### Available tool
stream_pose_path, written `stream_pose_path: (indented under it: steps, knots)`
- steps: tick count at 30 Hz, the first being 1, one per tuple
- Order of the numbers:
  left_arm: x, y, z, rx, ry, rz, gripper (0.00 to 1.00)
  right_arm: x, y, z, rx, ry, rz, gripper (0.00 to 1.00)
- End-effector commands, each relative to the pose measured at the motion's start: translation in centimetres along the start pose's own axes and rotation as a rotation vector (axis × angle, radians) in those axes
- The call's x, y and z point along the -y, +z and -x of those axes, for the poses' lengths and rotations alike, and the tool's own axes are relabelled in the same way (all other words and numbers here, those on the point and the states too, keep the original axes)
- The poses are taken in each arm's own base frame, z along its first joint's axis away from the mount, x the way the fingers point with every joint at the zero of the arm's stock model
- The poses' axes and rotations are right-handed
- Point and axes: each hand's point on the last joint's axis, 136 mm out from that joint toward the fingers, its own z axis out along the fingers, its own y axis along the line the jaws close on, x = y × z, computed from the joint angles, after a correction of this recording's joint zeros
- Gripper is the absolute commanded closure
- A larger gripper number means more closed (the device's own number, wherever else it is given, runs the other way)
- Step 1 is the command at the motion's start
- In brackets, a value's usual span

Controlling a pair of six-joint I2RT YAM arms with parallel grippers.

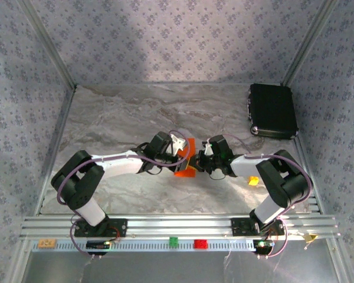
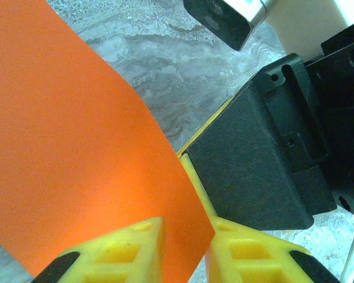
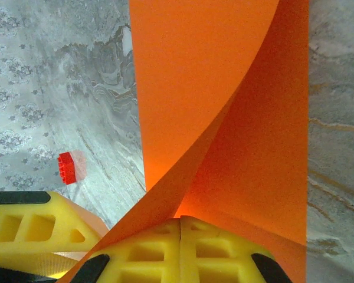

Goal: Fold a paper plane with a square sheet of paper (pick it up from the middle)
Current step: Fold the triangle a second time at the center of the table.

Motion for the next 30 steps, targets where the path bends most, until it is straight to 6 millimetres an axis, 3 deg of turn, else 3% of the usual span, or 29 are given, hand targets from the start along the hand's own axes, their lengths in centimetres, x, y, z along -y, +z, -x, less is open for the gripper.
stream_pose_path:
  steps: [1,17,22,30]
  knots:
    - [0.07,0.17,0.2,0.013,-0.004,-0.013,0.75,-0.35,0.29,0.01,-0.007,0.006,0.018,0.96]
    - [0.39,-0.22,0.6,0.04,-0.001,-0.034,0.74,-0.31,0.28,0.07,-0.002,0.007,0.018,0.97]
    - [0.22,-0.3,0.79,0.048,-0.003,-0.029,0.81,-0.19,0.28,-0.03,-0.005,0.01,0.016,0.97]
    - [0.09,-0.24,0.82,0.044,-0.004,-0.03,0.82,0.0,0.31,0.01,-0.003,0.013,0.012,0.97]
